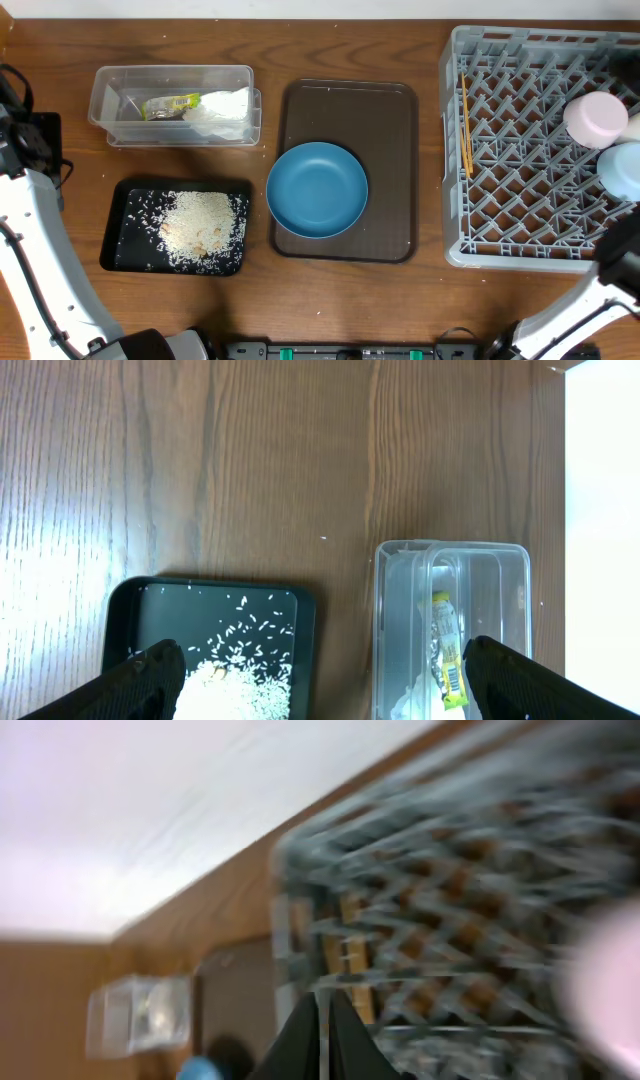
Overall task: Sort waste into correct bins and load items into the dishwasher rack
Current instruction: 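Reach the right gripper to the blue plate on the brown tray, then grasp the blue plate rim and lift it toward the rack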
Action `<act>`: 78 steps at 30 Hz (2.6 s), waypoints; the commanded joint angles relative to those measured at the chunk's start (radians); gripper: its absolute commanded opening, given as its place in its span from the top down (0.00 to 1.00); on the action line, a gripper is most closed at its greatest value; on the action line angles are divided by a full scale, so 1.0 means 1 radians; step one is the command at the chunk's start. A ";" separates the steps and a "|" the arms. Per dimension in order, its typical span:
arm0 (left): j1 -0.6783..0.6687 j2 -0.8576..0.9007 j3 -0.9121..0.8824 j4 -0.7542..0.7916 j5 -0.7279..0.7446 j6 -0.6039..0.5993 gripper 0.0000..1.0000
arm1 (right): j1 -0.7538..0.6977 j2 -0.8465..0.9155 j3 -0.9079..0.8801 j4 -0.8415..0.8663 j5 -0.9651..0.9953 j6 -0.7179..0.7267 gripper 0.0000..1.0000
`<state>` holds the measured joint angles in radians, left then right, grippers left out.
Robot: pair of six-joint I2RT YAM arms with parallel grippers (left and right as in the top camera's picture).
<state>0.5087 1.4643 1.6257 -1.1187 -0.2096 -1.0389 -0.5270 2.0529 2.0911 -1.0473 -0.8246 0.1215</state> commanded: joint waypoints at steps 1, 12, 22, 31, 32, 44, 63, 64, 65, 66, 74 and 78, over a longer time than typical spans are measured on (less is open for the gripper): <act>0.003 0.006 0.000 -0.003 -0.012 0.010 0.08 | 0.156 -0.046 0.002 -0.021 0.057 -0.052 0.91; 0.003 0.006 0.000 -0.003 -0.012 0.010 0.08 | 0.634 -0.037 -0.004 -0.009 0.119 -0.052 0.15; 0.003 0.006 0.000 -0.003 -0.012 0.010 0.08 | 1.137 -0.034 -0.201 0.061 0.639 -0.219 0.14; 0.003 0.006 0.000 -0.003 -0.012 0.010 0.08 | 1.484 -0.029 -0.370 0.074 0.823 -0.347 0.11; 0.003 0.006 0.000 -0.003 -0.012 0.010 0.08 | 1.509 -0.028 -0.389 0.080 0.856 -0.346 0.09; 0.003 0.006 0.000 -0.003 -0.012 0.010 0.08 | 1.551 -0.002 -0.537 0.257 0.929 -0.221 0.33; 0.003 0.006 0.000 -0.003 -0.012 0.010 0.08 | 1.535 0.060 -0.539 0.262 0.927 -0.181 0.68; 0.003 0.006 0.000 -0.003 -0.012 0.010 0.08 | 1.535 0.060 -0.537 0.262 0.926 -0.180 0.73; 0.003 0.006 0.000 -0.003 -0.012 0.010 0.08 | 1.535 0.060 -0.534 0.257 0.926 -0.177 0.81; 0.003 0.006 0.000 -0.003 -0.012 0.010 0.08 | 1.535 0.059 -0.531 0.254 0.926 -0.177 0.86; 0.003 0.006 0.000 -0.003 -0.012 0.010 0.08 | 1.528 0.058 -0.346 0.074 0.933 -0.113 0.99; 0.003 0.006 0.000 -0.003 -0.012 0.010 0.08 | 1.486 0.058 -0.163 -0.069 0.983 -0.073 0.99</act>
<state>0.5087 1.4643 1.6257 -1.1191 -0.2096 -1.0389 1.0088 2.1094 1.8057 -1.0725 0.1047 -0.0029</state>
